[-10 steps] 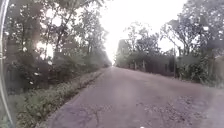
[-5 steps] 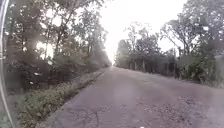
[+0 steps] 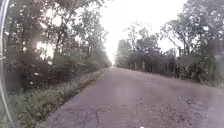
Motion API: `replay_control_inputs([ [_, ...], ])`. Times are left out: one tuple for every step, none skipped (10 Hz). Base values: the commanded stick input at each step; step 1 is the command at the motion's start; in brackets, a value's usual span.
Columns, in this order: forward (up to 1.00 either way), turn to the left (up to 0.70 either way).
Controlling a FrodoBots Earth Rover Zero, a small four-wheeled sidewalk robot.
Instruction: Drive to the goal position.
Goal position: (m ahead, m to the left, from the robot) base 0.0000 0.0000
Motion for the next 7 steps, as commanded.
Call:
replay_control_inputs([
  [0.10, 0.01],
  [0.10, 0.01],
  [0.10, 0.01],
  [0.10, 0.01],
  [0.10, 0.01],
  [0.10, 0.01],
  [0.10, 0.01],
])
